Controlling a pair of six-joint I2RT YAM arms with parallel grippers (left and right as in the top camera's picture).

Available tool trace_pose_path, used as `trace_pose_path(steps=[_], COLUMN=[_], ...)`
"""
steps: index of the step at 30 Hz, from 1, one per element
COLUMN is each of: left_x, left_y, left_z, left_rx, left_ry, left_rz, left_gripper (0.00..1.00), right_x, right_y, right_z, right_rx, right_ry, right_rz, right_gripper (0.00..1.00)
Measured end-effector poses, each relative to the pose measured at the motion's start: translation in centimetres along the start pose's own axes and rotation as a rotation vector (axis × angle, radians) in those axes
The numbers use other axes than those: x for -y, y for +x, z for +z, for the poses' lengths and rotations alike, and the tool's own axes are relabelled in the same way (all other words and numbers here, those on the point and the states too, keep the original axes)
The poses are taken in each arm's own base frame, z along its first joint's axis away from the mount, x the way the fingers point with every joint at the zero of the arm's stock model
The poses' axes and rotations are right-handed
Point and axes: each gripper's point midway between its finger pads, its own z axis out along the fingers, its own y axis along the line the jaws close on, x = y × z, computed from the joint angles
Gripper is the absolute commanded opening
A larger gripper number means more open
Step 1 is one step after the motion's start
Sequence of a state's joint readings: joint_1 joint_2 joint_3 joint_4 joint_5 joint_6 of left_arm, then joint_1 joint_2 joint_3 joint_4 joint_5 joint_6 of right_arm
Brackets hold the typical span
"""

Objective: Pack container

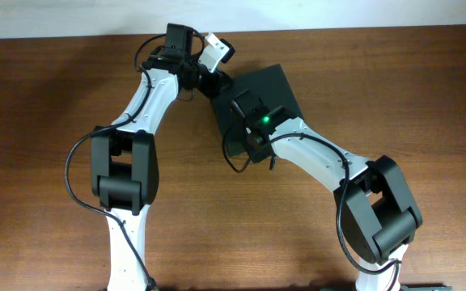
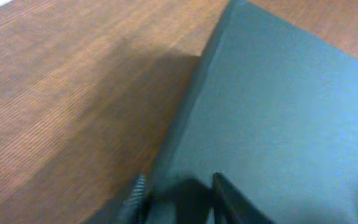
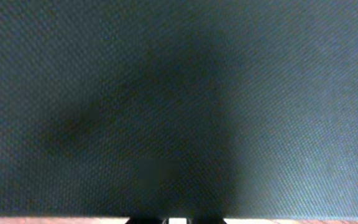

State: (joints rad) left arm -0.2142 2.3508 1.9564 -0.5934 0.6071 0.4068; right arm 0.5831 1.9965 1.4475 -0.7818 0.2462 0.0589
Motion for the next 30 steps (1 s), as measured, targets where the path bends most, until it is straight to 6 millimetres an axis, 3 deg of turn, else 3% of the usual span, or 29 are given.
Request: trace_pose_path(steps=[5,10,14,17,21,24,30], left_x=[0.6,-0.4,-2.8,-4.7,-5.8,-5.6,-3.7], left_y=[0.5,1.9,2.9,2.9,1.8,0.1,-2.6], left_z=[-0.1,-1.3,-3.1,-4.8,-7.5,-10.1,-14.9], left_rx=[-0.013,-0.038,-0.033,-0.008,0.037,0.074,0.118], left_ry=[0.038,0.049,0.022,-0.010,-0.046,-0.068,-0.094], left_rz=[-0.095,-0.235,-0.316,-0.346,-0.357,-0.354,-0.335], left_gripper=[0.44,0.48,0.50,0.50,0.53,0.53,0.54], right_x=[-0.5,-0.3,1.8,5.0,10.1,13.5,15.7], right_y=[0.6,-1.8,-4.3,-4.4,-3.0,-1.8,-0.2], right_z=[-1.9,-5.4,-9.3,-10.7,-9.3,-7.6,-4.4], right_rx=[-0.067,0.010,0.130,0.154,0.101,0.060,-0.012], right_ry=[-0.054,-0.103,-0.122,-0.111,-0.088,-0.087,-0.131], right_rz=[-0.011,0.040,0.107,0.186,0.321,0.415,0.493], right_gripper=[0.08,0.08,0.08,0.07,0.08,0.08,0.08])
